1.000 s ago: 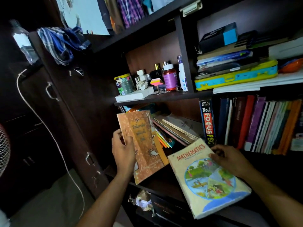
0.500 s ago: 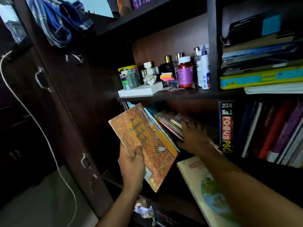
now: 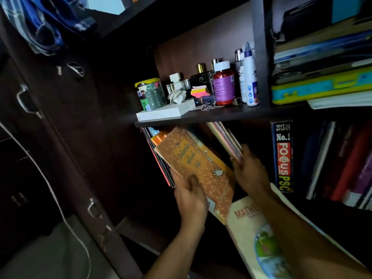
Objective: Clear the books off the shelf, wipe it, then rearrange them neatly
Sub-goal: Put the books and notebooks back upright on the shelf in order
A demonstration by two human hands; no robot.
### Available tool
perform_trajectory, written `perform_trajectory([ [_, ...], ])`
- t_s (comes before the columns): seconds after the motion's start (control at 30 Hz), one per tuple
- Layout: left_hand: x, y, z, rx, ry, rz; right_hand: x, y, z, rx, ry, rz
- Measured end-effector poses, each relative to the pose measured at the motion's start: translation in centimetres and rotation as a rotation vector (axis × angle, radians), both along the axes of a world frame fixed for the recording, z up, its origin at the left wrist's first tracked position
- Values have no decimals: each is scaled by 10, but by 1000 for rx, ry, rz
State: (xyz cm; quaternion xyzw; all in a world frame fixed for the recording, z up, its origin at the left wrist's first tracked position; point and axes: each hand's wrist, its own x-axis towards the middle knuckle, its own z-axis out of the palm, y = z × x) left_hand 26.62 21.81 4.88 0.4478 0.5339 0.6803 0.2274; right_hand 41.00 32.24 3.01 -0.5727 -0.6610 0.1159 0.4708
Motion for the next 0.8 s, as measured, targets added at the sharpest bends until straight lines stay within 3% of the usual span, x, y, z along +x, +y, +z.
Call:
perform_trajectory([
  [0.13, 15, 57, 7, -55, -37, 56, -1, -3, 3, 4, 32, 41],
  [0.3, 21, 95, 16, -276, 80, -221, -6, -5, 5, -22, -16, 86],
  [0.4, 6, 86, 9, -256, 281, -127, -8, -7, 5, -11, -51, 92],
  [0.6, -5, 77, 14, -167, 73, -87, -13, -7, 3, 19, -23, 143],
  [0.73, -21, 92, -16, -33, 334, 15, -21, 0, -9, -129, -110, 247],
  [0.8, -14, 63, -19, -35, 327, 0, -20, 2, -10, -152, -156, 274],
])
